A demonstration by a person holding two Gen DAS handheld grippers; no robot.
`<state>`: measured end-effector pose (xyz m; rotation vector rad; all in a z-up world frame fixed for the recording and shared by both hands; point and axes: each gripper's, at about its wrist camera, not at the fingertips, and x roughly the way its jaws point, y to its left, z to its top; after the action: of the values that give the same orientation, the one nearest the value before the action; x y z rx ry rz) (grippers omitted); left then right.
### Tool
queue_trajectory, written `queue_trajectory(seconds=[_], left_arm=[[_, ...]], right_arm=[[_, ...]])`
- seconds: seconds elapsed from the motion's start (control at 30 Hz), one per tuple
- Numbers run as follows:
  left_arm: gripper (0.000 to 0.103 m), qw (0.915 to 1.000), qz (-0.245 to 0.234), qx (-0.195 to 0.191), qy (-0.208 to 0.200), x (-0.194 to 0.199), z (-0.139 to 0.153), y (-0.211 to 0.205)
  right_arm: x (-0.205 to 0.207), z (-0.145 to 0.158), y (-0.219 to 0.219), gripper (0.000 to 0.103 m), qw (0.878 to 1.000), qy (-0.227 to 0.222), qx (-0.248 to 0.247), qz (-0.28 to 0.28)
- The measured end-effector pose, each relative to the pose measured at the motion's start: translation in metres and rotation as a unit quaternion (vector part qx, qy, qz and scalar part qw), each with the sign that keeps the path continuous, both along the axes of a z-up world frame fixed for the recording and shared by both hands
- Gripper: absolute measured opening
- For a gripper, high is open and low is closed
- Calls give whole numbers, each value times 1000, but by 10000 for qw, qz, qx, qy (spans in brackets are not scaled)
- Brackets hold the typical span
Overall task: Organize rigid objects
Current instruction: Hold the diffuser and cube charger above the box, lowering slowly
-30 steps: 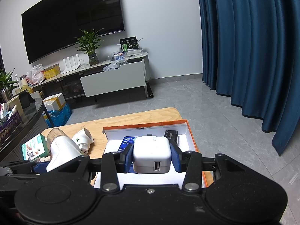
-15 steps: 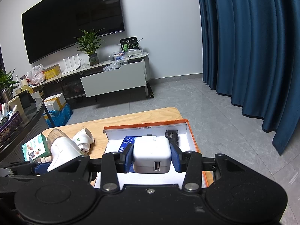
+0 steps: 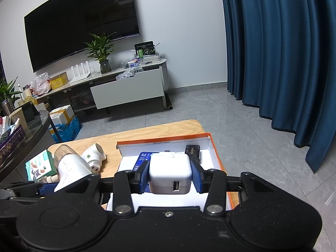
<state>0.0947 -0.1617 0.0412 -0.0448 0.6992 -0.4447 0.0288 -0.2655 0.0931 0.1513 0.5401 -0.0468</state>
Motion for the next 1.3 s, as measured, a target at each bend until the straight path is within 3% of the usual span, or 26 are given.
queue_trajectory(seconds=[1.3], left_arm=[[66,10000,-24,43,42,1,-3,0]], right_arm=[[-1,-7,1,52,10000,84,3,-35]])
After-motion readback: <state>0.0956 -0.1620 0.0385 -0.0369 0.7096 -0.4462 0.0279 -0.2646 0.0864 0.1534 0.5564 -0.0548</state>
